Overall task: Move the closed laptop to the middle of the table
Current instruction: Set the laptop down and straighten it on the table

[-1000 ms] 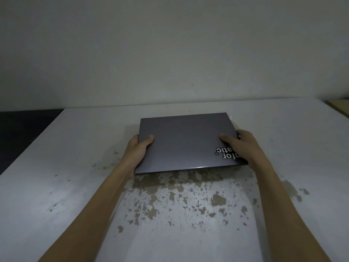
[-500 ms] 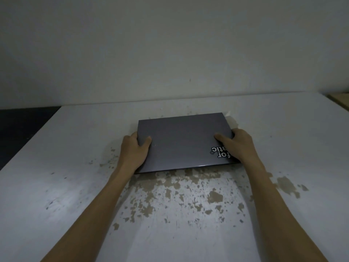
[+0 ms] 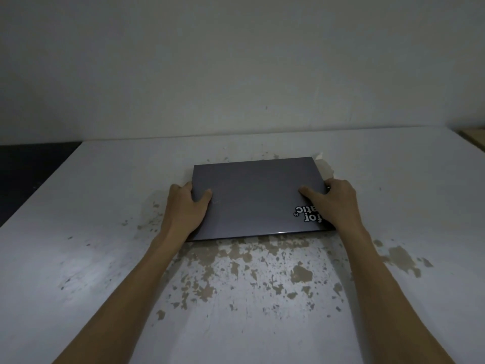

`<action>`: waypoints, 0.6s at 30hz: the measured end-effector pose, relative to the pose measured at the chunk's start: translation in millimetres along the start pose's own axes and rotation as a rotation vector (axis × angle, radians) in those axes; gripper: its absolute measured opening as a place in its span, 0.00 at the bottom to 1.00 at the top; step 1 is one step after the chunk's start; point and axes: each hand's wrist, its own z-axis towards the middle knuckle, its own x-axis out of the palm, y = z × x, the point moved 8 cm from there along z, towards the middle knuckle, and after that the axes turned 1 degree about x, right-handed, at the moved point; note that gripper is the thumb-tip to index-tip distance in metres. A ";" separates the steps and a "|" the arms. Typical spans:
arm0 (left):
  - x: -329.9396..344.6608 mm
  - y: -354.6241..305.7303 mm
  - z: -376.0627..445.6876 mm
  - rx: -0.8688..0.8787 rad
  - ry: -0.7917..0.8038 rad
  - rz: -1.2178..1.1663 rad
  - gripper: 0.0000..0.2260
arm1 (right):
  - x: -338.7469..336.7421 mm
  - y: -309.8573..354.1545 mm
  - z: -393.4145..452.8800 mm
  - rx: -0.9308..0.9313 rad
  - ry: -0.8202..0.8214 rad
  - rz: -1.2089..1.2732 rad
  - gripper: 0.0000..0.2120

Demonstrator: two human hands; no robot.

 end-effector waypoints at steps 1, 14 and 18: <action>-1.7 -1.5 -1.5 0.002 -0.003 0.010 0.21 | -0.1 -0.1 -0.5 0.000 -0.001 0.000 0.24; 7.5 -29.6 -65.7 0.220 0.318 0.197 0.48 | 1.1 15.4 -43.9 -0.133 0.205 -0.137 0.47; 8.7 -30.0 -64.2 0.307 0.299 0.199 0.48 | 5.6 17.6 -63.4 -0.263 0.337 -0.246 0.58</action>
